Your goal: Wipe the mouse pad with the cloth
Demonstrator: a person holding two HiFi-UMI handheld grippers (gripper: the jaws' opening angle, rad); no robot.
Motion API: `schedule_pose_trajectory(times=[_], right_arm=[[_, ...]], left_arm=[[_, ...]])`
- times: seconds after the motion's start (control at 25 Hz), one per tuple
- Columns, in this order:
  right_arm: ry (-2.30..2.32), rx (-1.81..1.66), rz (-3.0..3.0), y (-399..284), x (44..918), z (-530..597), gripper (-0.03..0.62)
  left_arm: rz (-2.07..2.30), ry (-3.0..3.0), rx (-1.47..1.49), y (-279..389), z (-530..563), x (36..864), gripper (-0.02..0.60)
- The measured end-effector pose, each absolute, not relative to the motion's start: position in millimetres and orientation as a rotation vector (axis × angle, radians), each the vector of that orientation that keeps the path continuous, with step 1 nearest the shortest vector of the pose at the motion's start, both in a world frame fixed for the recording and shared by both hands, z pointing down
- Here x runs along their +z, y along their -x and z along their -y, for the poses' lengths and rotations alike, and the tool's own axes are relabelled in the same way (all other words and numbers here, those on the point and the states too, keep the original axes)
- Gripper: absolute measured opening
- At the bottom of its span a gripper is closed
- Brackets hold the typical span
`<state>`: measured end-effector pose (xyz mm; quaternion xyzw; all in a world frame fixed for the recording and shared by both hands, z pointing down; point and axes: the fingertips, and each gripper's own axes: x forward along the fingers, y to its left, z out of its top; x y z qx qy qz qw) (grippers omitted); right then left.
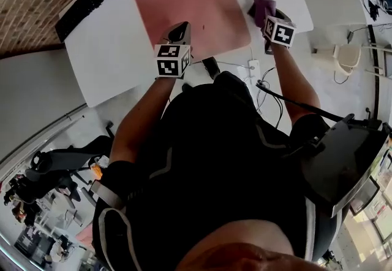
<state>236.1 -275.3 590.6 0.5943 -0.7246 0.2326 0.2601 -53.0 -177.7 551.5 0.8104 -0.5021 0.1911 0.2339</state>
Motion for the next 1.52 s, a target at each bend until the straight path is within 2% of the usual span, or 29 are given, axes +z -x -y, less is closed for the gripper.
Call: schedule_pose_trajectory(times=[0.24,0.48,0.84,1.52], right_arm=[[-1.531,0.617,1.878,-209,631,284,0.060],[-1.385,0.503,1.979,-154,626,289,0.060],[-1.199,0.524,2.003,-107,661,274,0.060],[-1.069,0.548,2.089,-38,661,264,0.060]], left_arm=[[1.425,-2.149,0.516,74,183,564,0.002],[1.478,-2.067,0.493,96,176,572,0.002],[1.566,-1.985,0.444,131,163,570,0.002],[1.676,-1.892,0.387,166,134,562,0.002]])
